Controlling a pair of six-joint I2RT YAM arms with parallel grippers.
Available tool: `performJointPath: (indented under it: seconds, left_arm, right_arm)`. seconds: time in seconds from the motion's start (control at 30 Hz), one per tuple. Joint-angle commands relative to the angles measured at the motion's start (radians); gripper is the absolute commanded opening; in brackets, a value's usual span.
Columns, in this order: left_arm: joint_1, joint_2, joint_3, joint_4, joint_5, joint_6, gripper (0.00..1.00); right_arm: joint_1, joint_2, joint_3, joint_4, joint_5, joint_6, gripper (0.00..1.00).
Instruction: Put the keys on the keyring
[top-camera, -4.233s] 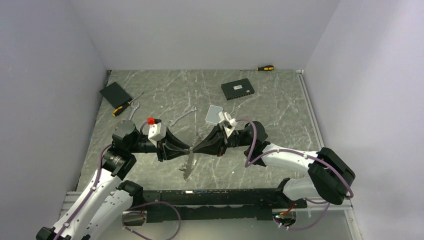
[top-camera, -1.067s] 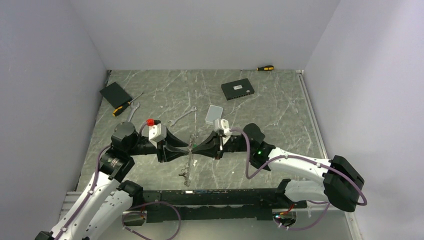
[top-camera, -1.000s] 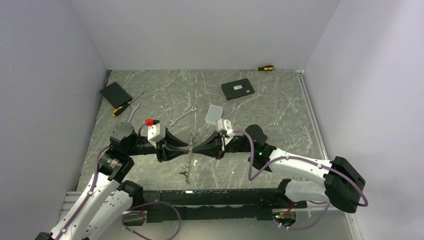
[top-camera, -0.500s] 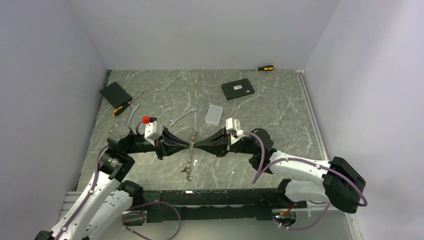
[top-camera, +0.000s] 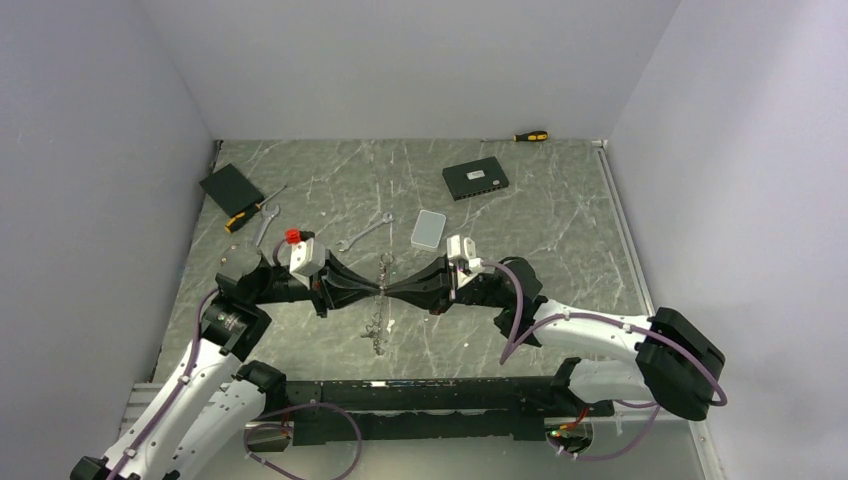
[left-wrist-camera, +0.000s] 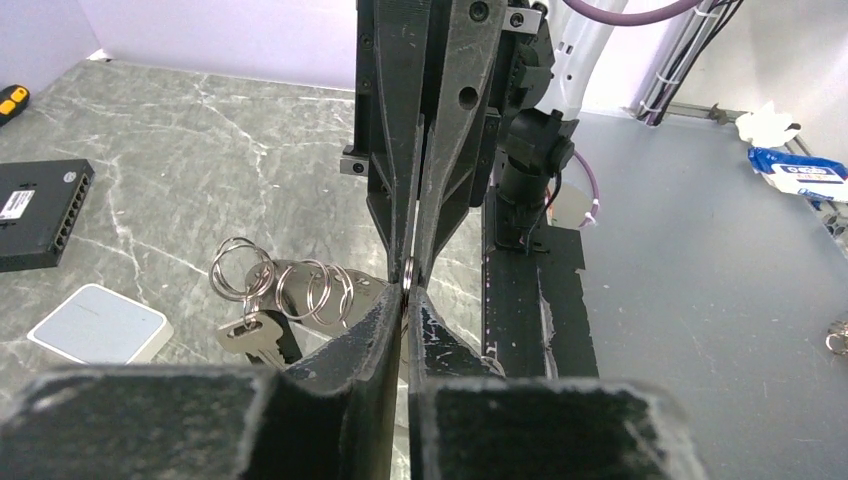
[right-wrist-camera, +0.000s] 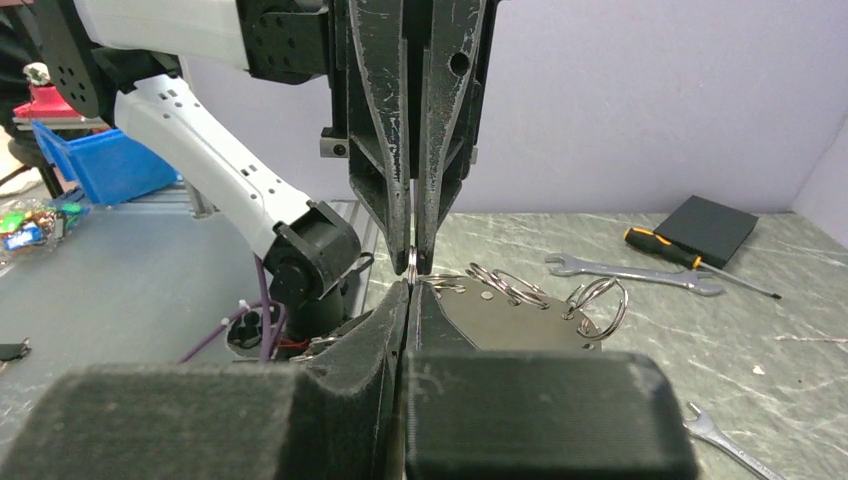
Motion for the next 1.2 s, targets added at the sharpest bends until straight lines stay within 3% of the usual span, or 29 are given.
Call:
performJointPath:
  seconds: [0.0,0.07,0.23,0.33,0.4,0.5,0.73,0.93,1.17]
  left_arm:
    - [0.004,0.01,0.012,0.029,0.037,-0.003,0.07]
    - [0.004,0.015,0.017,0.011,0.04,0.01,0.01]
    - [0.004,0.023,0.023,-0.012,0.044,0.028,0.0]
    - [0.004,0.021,0.028,-0.04,0.039,0.056,0.0]
    - [0.004,0.022,0.039,-0.098,0.022,0.09,0.0]
    - [0.004,0.031,0.055,-0.153,0.0,0.127,0.0]
    - [0.004,0.045,0.069,-0.202,-0.015,0.174,0.0]
    - [0.004,0.059,0.078,-0.249,-0.024,0.206,0.0]
    - [0.003,0.089,0.089,-0.316,-0.021,0.256,0.0]
  right_arm:
    - [0.007,0.0,0.034,0.104,0.01,0.012,0.0]
    - [0.007,-0.002,0.035,0.107,0.012,0.01,0.0]
    - [0.009,0.002,0.043,0.106,0.009,0.011,0.0]
    - [0.009,0.001,0.075,0.023,0.003,0.006,0.01]
    - [0.009,-0.01,0.108,-0.101,0.005,-0.015,0.23]
    - [0.009,-0.029,0.134,-0.248,0.002,-0.049,0.35]
    - [0.011,-0.063,0.163,-0.476,-0.033,-0.116,0.32]
    - [0.016,-0.045,0.253,-0.774,-0.037,-0.274,0.33]
    - [0.019,-0.031,0.277,-0.802,-0.023,-0.304,0.32]
